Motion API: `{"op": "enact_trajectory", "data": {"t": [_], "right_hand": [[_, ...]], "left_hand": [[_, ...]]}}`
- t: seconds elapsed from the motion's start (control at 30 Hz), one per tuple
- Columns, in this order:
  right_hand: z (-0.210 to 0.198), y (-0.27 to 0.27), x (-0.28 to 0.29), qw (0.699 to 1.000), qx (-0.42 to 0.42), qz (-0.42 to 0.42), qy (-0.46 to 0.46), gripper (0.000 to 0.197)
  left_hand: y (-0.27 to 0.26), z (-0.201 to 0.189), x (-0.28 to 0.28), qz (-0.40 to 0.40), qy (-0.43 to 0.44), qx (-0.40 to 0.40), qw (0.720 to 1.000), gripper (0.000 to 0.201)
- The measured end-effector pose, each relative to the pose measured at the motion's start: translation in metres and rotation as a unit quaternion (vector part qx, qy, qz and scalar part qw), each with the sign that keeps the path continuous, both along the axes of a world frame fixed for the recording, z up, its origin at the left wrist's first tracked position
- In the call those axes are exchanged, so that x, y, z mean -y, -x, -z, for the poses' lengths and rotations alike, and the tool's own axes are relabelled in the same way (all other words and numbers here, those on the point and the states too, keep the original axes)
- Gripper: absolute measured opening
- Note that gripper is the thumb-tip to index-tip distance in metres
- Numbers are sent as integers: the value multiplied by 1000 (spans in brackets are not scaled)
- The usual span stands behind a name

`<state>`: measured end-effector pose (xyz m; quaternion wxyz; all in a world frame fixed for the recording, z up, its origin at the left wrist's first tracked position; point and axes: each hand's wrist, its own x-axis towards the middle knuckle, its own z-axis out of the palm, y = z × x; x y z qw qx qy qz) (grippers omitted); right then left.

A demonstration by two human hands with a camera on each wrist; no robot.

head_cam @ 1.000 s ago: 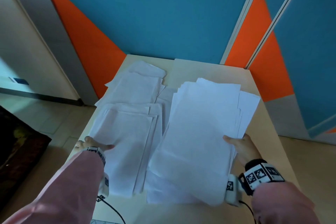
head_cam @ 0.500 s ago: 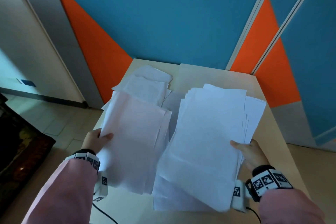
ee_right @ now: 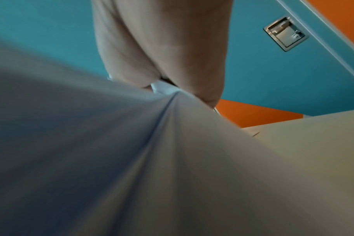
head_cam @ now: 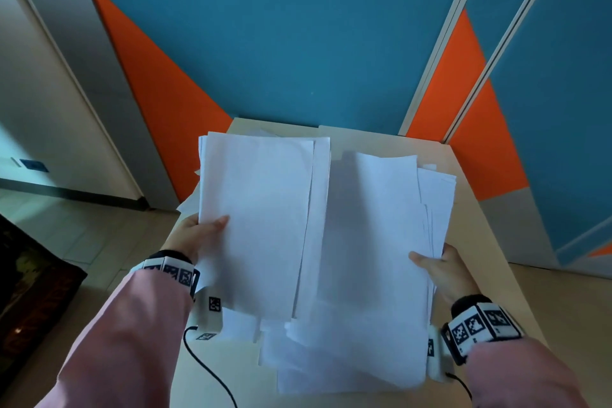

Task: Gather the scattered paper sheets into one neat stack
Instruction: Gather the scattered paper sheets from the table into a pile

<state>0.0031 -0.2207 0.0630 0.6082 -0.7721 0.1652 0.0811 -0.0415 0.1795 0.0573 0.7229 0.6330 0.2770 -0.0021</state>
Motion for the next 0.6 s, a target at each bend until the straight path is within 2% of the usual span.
{"op": "enact_trajectory", "data": {"t": [0.07, 0.17, 0.27, 0.37, 0.43, 0.47, 0.5, 0.53, 0.6], "right_hand": [[-3, 1, -4, 1000, 0, -4, -5, 28], [-5, 4, -14, 999, -10, -9, -45, 37], [-8, 10, -25, 991, -49, -18, -126, 65], [-10, 12, -34, 986, -60, -11, -157, 62], [-10, 13, -39, 982, -60, -21, -177, 80], [-15, 15, -44, 979, -60, -19, -194, 72], [-18, 16, -46, 975, -59, -18, -212, 56], [-18, 16, -46, 969, -66, -13, -237, 51], [-16, 16, -46, 971, -71, -26, -227, 72]], "left_hand": [[-7, -2, 8, 17, -1, -6, 1000, 28], [-14, 3, 30, 67, -22, -30, 997, 35], [-14, 9, 58, 101, -26, -44, 994, 42], [-15, 19, 74, 146, -16, -35, 989, 73], [-18, 26, 79, 162, 0, -31, 986, 89], [-18, 27, 82, 173, 10, -21, 985, 92], [-19, 27, 86, 184, 17, -6, 983, 92], [-18, 26, 89, 194, 21, 2, 981, 89], [-18, 27, 94, 196, 25, 11, 980, 81]]}}
